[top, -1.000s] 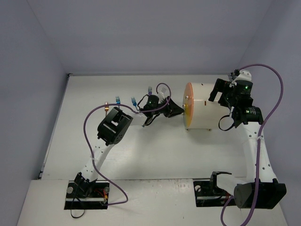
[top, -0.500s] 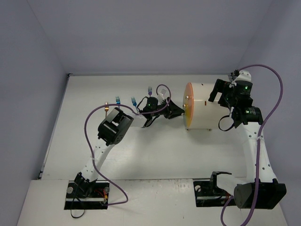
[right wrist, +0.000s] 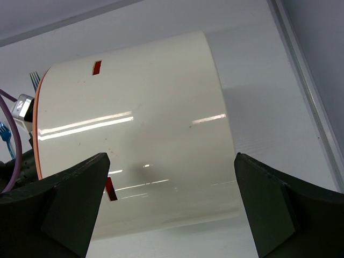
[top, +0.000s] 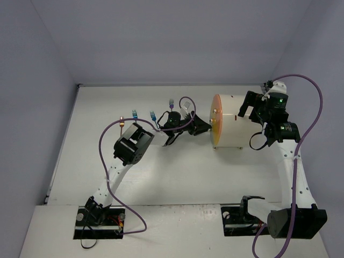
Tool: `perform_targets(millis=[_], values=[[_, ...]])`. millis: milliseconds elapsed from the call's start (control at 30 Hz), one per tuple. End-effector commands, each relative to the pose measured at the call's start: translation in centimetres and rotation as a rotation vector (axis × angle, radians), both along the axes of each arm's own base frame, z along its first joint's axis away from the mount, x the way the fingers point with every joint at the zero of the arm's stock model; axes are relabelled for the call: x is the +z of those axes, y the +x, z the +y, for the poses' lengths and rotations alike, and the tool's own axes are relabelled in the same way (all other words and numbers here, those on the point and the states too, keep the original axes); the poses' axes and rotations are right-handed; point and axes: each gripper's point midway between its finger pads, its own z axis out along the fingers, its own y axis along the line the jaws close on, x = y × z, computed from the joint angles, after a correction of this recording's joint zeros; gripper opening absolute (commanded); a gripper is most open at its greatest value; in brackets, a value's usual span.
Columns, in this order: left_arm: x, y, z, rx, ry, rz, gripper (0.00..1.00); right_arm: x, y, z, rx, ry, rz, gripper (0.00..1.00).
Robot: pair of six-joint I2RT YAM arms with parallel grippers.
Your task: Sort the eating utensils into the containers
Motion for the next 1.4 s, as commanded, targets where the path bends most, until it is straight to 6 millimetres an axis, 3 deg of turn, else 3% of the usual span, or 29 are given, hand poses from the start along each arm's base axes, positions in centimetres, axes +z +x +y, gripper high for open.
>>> perform_targets(millis=[0,267,433,733,1367], values=[[6.5,-0.1,-1.1,-0.03,-0.135,-0.155,0.32,1.5,0.3,0.5,0.018,0.006,-0.059,1.0],[6.1,-0.6,-0.7,-0.026,-0.132,-0.16,0.13,1.7,0.3,0.5,0.02,0.006,-0.064,1.0],[5.8,-0.2,0.6,-0.003,-0.128,-0.162,0.04,1.7,0.2,0.4,0.017,0.001,-0.064,1.0],[4.6,1.4,4.8,0.057,-0.064,-0.158,0.03,1.4,0.3,0.1,0.002,-0.011,-0.056,1.0],[3.1,1.3,8.8,0.091,0.018,-0.14,0.03,1.5,0.3,-0.4,-0.02,-0.029,-0.056,1.0]])
